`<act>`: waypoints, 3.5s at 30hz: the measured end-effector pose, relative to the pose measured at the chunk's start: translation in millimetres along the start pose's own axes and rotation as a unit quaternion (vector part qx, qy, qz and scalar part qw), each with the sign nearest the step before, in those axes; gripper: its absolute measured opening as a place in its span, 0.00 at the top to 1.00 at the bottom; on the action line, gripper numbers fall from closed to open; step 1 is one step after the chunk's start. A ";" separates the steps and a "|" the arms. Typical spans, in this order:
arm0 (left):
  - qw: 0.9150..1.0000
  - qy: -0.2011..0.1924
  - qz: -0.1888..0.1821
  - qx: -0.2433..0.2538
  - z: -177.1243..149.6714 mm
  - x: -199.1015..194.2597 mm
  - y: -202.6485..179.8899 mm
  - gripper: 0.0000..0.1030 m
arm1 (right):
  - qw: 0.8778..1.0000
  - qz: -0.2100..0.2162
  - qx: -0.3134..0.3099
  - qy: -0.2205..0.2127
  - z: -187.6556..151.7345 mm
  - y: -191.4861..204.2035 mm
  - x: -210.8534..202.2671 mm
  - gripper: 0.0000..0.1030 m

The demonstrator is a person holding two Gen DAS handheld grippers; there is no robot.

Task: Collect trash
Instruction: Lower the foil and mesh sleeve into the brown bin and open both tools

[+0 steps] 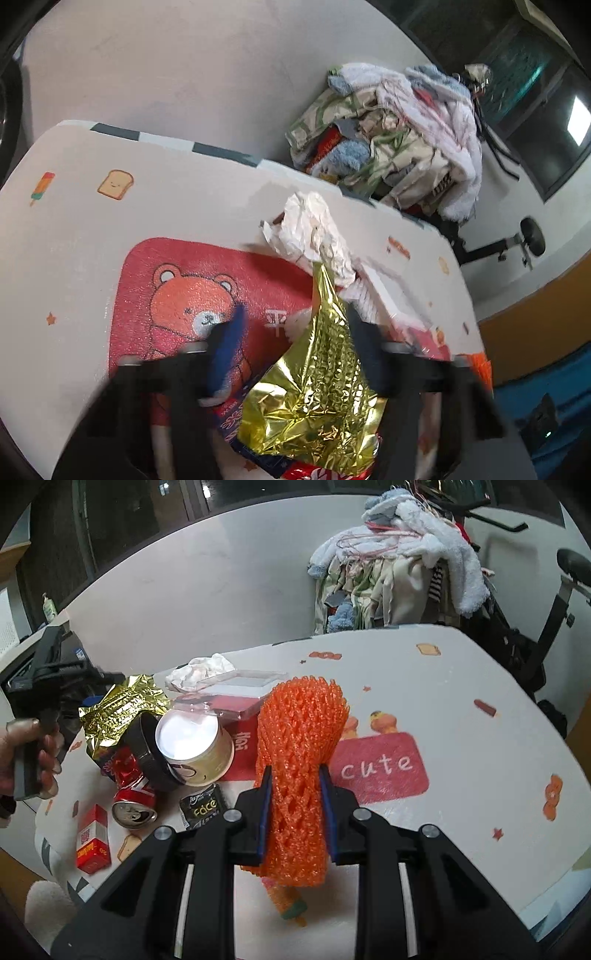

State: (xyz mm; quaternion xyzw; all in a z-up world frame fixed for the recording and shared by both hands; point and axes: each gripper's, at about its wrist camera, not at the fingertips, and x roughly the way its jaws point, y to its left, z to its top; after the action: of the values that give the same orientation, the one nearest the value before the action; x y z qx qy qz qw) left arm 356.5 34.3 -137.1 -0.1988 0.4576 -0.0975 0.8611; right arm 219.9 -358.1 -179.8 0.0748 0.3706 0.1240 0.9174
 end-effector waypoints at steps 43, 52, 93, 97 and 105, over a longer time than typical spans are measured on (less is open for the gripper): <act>0.976 -0.053 -0.070 0.197 -276.9 -184.7 -29.7 0.94 | 0.997 0.060 -0.054 -0.019 -80.7 91.3 -124.4 0.75; 0.958 -0.013 -0.072 0.277 -319.0 -160.6 -38.0 0.94 | 0.997 0.057 -0.046 -0.008 -95.5 86.9 -124.5 0.75; 0.967 -0.067 0.059 0.241 -337.9 -168.4 11.8 0.07 | 0.939 0.099 -0.205 0.257 -230.6 150.1 -40.8 0.73; 0.964 -0.061 0.059 0.250 -340.2 -163.6 7.6 0.07 | 0.939 0.084 -0.208 0.260 -231.7 151.4 -34.5 0.71; 0.969 -0.055 0.057 0.234 -338.4 -162.0 13.9 0.07 | 0.945 0.061 -0.207 0.246 -229.4 150.6 -35.6 0.25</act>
State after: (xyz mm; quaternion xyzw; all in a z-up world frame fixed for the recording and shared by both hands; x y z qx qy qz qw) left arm -14.5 17.9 -191.7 0.0295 0.3845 -0.1414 0.9118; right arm 9.0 -213.6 -285.6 -0.1267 0.5457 0.2685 0.7836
